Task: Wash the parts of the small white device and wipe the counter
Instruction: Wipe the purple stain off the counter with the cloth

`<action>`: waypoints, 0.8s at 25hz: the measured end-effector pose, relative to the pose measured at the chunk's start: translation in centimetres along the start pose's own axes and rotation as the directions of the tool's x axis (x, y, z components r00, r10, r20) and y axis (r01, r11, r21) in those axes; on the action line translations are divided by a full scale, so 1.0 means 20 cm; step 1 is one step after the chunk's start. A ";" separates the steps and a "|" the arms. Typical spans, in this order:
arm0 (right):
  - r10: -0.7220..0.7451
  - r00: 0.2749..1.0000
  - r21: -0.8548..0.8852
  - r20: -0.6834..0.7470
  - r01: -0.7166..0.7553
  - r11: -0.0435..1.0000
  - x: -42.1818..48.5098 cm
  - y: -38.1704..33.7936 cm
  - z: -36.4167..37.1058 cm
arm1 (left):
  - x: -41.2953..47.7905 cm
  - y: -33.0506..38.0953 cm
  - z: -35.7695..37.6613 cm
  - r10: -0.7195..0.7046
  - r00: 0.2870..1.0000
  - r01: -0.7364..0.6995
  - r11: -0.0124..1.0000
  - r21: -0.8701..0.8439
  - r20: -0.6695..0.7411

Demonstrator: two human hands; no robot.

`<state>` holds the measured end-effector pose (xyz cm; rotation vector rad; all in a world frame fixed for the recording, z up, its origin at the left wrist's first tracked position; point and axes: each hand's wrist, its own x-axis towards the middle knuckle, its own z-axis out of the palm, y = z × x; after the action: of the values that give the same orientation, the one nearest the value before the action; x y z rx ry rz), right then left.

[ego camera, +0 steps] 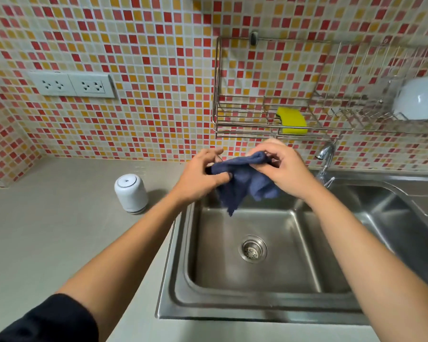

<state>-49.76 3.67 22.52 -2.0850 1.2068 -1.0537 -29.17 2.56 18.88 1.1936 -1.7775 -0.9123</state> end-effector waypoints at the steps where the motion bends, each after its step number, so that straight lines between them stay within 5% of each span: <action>1: -0.028 0.998 0.009 -0.059 0.028 1.000 0.04 0.00 -0.05 | 0.05 0.07 -0.04 0.054 0.999 -0.054 0.999 -0.003 0.003; 7: -0.074 0.938 0.120 -0.339 0.121 0.985 0.47 -0.03 -0.34 | 0.57 0.56 -0.26 0.318 0.945 -0.266 0.886 0.380 -0.079; 12: 0.041 0.935 0.193 -0.352 0.030 0.981 0.74 0.10 -0.44 | 0.87 0.65 -0.26 0.225 0.971 -0.147 0.828 0.542 -0.081; 16: 0.163 0.940 0.034 -0.301 -0.161 0.986 0.86 0.28 -0.41 | 1.04 0.53 -0.18 0.075 0.996 -0.034 0.802 0.596 -0.043; 20: 0.164 0.968 -0.477 -0.188 -0.236 0.847 0.91 0.42 -0.34 | 1.13 0.35 -0.01 0.148 0.989 -0.052 0.482 0.875 -0.023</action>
<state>-53.78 -16.72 26.90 -2.2053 1.8902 -0.8656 -37.06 -16.74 30.02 1.6646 -2.2714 0.2595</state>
